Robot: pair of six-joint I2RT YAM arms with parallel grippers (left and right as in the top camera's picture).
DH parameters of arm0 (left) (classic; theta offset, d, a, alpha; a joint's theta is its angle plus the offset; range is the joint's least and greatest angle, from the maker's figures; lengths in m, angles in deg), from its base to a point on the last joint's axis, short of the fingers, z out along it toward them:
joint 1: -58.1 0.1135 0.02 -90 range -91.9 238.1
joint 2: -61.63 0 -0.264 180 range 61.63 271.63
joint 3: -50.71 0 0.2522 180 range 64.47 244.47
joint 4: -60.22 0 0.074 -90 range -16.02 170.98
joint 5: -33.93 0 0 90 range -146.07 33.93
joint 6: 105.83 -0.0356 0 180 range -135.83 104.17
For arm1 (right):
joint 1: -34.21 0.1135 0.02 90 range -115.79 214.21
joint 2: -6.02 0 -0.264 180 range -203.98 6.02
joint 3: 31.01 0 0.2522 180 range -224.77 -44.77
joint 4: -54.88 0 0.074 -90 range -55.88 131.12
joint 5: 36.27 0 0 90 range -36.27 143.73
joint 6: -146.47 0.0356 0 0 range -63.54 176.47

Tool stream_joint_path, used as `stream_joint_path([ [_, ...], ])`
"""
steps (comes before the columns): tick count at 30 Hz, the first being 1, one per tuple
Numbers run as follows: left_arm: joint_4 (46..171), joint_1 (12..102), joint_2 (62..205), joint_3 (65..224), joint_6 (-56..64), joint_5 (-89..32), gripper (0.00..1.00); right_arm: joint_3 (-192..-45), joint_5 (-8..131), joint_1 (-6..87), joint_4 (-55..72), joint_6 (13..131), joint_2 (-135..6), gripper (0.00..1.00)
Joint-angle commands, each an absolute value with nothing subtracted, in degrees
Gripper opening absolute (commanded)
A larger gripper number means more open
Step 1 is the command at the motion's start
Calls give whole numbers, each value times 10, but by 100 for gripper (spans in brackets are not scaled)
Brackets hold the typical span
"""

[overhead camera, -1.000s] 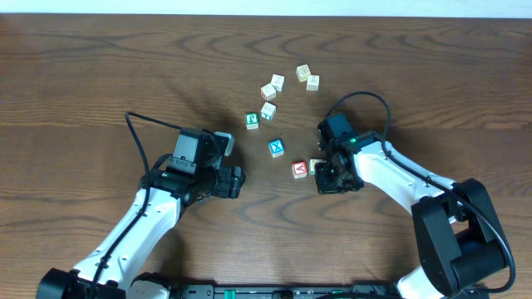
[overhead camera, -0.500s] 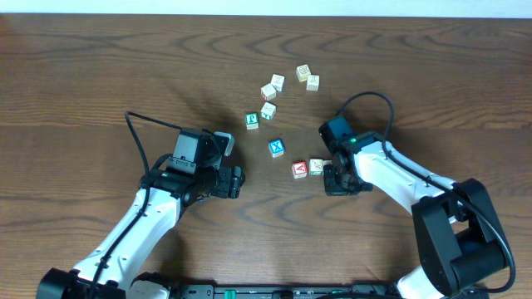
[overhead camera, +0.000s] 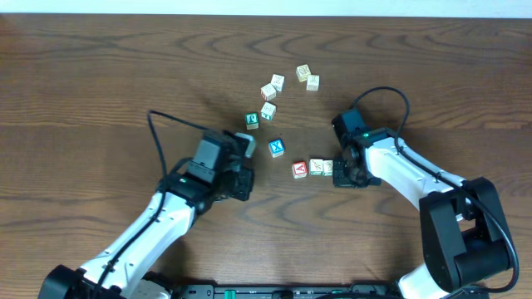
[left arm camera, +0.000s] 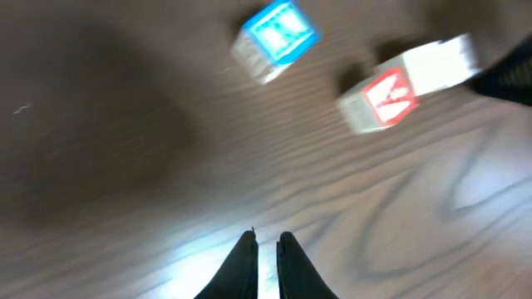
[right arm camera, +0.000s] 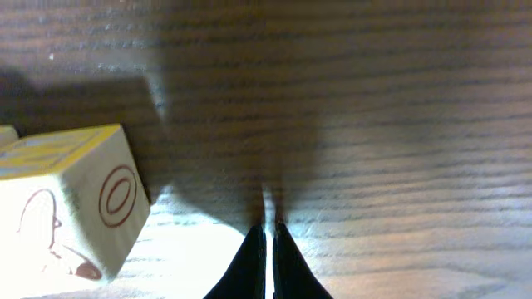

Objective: Lift 3 blocks
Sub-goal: 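Move the left gripper forward toward the blue X and red A blocks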

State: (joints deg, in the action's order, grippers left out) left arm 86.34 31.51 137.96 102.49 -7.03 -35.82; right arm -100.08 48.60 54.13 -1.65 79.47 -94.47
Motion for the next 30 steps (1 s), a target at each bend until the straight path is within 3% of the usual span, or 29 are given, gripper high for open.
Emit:
stream_joint_path([
  [1, 842, 282, 1385, 1031, -25, -387, 10, -1001, 482, 537, -13, 773, -938, 3],
  [3, 837, 269, 1394, 1031, -1, -426, 11, -1001, 482, 536, -13, 768, -938, 2],
  [6, 825, 263, 1413, 1031, 9, -441, 33, -1001, 483, 536, -8, 765, -938, 1],
  [7, 820, 263, 1421, 1031, 10, -441, 34, -1001, 487, 537, -4, 765, -938, 1],
  [8, 816, 263, 1430, 1031, 10, -439, 32, -1001, 496, 536, 2, 759, -938, 1],
  [9, 811, 263, 1438, 1031, 10, -436, 7, -1001, 507, 536, 9, 753, -938, 1],
  [16, 749, 263, 1489, 1031, 10, -398, 7, -1001, 534, 536, 36, 741, -938, 2],
  [19, 729, 263, 1500, 1031, 10, -386, 24, -1001, 565, 536, 46, 740, -938, 1],
  [20, 727, 263, 1503, 1031, 10, -385, 25, -1001, 572, 536, 50, 739, -938, 1],
  [22, 726, 263, 1506, 1031, 10, -385, 8, -1001, 572, 536, 54, 740, -938, 1],
  [30, 725, 263, 1513, 1031, 10, -385, 7, -1002, 573, 536, 65, 740, -938, 1],
])
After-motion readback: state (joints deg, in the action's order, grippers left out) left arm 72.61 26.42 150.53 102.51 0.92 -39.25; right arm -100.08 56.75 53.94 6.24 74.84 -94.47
